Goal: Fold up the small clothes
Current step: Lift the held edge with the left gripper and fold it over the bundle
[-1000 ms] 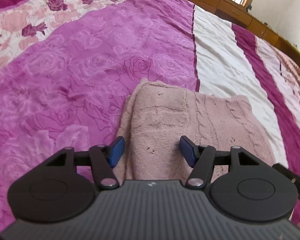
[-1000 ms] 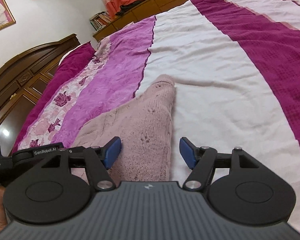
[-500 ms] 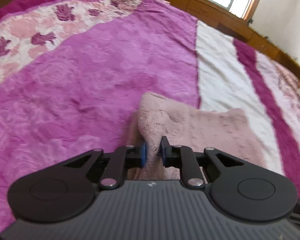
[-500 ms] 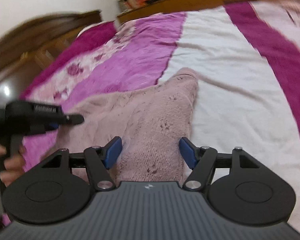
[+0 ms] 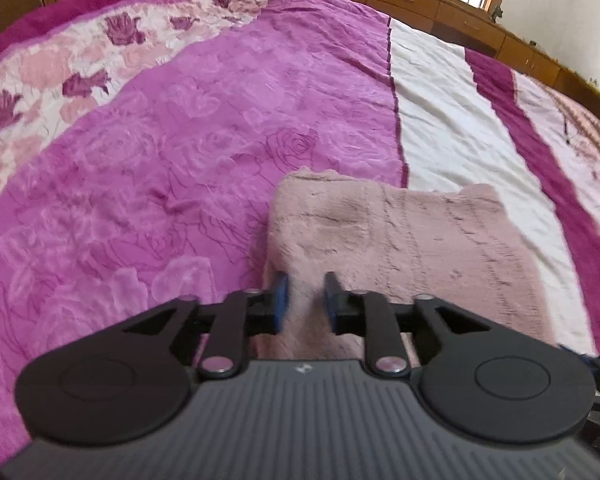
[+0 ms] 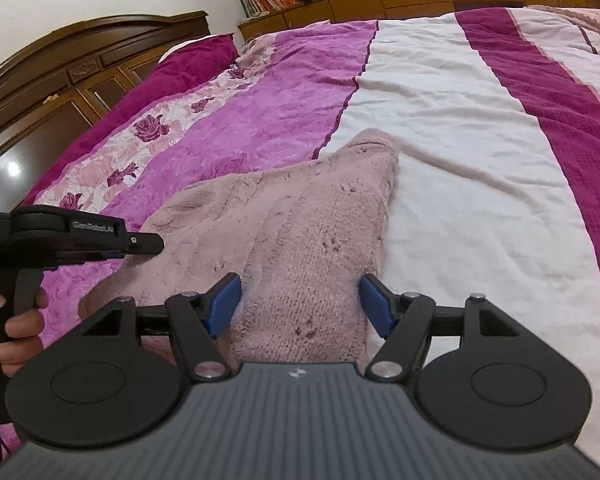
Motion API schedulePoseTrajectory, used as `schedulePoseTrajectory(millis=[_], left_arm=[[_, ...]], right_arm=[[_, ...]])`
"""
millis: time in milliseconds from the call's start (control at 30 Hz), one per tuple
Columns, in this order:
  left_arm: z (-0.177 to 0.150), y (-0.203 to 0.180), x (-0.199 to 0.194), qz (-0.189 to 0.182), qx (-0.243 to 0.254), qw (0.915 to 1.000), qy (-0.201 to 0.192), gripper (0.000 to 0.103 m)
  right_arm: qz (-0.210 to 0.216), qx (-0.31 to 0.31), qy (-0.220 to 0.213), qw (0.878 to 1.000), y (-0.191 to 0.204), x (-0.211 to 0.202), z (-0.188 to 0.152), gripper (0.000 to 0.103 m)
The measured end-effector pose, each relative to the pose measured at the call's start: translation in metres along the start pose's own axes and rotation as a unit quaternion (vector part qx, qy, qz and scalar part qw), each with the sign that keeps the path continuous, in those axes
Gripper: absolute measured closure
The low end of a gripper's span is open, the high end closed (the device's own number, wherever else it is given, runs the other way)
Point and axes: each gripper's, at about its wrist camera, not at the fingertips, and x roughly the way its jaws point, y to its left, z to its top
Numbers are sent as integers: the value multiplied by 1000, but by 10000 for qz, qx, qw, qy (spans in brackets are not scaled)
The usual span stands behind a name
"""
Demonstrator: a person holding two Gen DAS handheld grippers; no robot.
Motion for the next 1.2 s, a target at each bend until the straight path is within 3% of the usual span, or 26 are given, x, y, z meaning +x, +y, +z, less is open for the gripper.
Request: schedulePoseTrajectory(millis=[133,233,333,533,733,1000,1200], left_arm=[[-4,0,-12,-243,-109,9996,97,65],[-10,-1,-21,-291,-2,9994,165,53],[-16,-3,-26,-327,214,9990,223,53],[-31,-1,-23,198,686,9971,264,46],[-28,9,-20,149,470,9983,299,44],[-16,29,-6,-496,-512,9963,473,45],[-15,28,9,-743,-554,9937,635,43]], right_arm=[[-15,385,-34,9993,-8,-6,1,30],[-22,601,-85,9982,-13,-13,1,30],[-98,632,-185,9978,-13,-20,0,30],[-40,520,46,9986,-9,-14,-7,30],[-61,210,177,9996,3,-8,-11,30],[434,1379,148,9894,-43,-12,4,20],[819,1933,471,9766,-68,13,6,19]])
